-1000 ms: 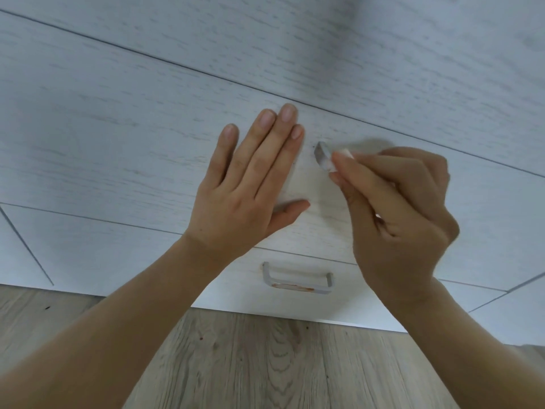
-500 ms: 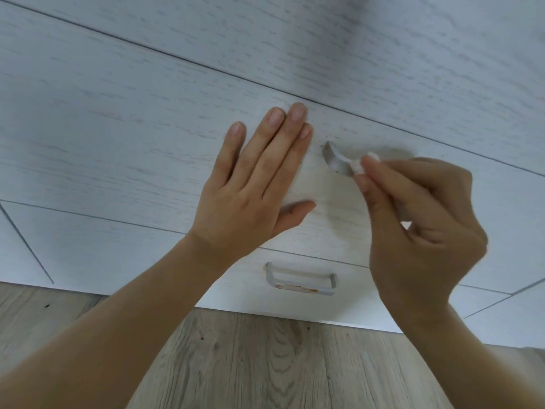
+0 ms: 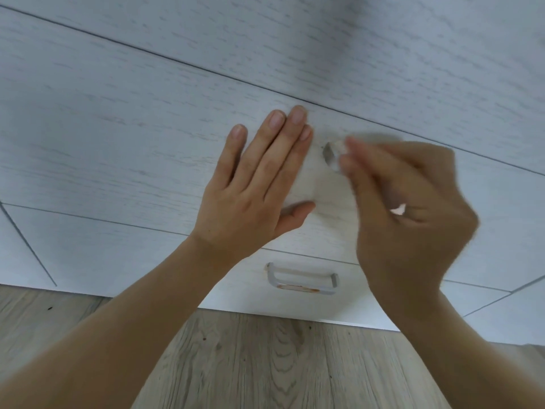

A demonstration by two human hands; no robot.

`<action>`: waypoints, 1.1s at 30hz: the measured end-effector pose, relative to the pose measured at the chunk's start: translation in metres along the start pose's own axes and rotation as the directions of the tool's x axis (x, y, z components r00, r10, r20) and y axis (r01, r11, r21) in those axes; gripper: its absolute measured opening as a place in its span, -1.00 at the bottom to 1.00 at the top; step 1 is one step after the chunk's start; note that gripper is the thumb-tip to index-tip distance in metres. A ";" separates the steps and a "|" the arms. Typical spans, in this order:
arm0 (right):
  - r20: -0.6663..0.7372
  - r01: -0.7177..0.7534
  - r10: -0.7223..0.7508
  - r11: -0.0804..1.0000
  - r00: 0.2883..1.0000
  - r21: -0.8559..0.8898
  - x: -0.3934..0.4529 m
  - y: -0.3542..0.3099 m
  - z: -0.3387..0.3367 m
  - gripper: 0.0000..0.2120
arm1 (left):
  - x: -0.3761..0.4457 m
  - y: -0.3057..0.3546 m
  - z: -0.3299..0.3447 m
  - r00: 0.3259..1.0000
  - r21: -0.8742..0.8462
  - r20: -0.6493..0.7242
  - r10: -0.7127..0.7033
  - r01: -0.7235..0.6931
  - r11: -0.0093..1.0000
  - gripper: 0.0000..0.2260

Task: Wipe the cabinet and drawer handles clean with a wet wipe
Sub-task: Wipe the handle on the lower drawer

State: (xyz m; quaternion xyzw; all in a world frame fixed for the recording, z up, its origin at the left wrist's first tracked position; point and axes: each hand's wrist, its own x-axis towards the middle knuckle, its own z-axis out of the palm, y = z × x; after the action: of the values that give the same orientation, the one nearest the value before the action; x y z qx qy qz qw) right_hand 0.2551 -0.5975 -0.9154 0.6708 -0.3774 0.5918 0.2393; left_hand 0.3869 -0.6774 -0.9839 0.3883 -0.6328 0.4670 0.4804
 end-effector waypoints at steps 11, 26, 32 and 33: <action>-0.057 -0.219 0.219 0.976 0.974 0.009 -0.014 -0.027 0.012 -0.88 | 0.000 -0.003 -0.002 1.000 -0.037 0.003 0.016 -0.016 0.999 -0.29; -0.246 -0.634 0.663 0.748 0.707 0.195 -0.016 0.013 -0.034 -0.88 | 0.001 -0.004 -0.006 0.998 -0.014 0.063 0.022 -0.021 1.000 -0.30; -0.008 -0.731 0.798 0.555 0.602 0.397 -0.006 0.027 -0.040 -0.88 | 0.000 -0.003 -0.007 0.996 -0.015 0.086 0.002 -0.001 1.000 -0.29; 0.031 -0.737 0.805 0.527 0.593 0.424 -0.006 0.027 -0.039 -0.87 | 0.000 -0.004 -0.007 0.996 -0.015 0.091 -0.001 0.002 1.000 -0.29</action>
State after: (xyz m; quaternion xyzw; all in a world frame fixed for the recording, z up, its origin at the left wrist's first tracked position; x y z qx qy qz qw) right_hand 0.2099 -0.5818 -0.9172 0.4141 -0.4867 0.7530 -0.1569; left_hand 0.3920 -0.6716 -0.9820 0.4060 -0.6570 0.4439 0.4544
